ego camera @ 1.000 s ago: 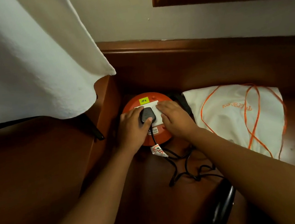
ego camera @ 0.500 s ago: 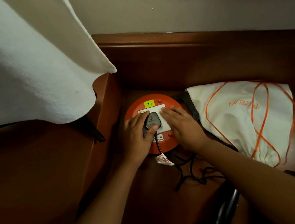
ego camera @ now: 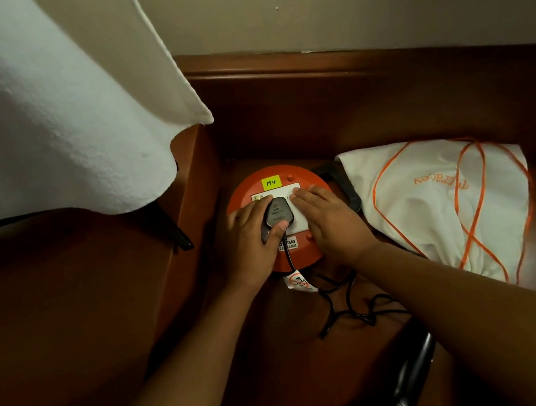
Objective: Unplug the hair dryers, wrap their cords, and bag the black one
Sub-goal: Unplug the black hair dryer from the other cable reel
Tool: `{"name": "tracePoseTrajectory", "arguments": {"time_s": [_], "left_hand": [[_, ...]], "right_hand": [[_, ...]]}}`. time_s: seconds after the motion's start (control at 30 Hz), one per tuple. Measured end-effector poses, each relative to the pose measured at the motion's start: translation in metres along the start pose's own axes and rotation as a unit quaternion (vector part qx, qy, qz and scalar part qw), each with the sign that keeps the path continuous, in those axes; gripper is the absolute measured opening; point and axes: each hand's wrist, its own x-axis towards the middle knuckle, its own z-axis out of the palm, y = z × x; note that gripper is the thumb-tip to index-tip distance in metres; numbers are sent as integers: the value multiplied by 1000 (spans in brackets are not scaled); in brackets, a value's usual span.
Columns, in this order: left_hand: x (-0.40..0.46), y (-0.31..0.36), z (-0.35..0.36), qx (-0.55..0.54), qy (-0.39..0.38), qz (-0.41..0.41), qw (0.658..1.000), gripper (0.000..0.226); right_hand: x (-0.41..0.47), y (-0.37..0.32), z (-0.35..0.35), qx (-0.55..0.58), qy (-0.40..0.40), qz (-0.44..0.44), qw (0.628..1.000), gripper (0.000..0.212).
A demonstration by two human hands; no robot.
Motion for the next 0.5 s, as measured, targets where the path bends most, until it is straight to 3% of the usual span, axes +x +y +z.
{"name": "tracePoseTrajectory", "arguments": {"time_s": [0.23, 0.5], "left_hand": [[0, 0, -2, -3, -7, -7, 1000, 66], [-1, 1, -3, -6, -1, -2, 1000, 53]], "right_hand": [[1, -3, -5, -13, -15, 8, 1000, 52], [4, -7, -6, -31, -35, 20, 999, 57]]}}
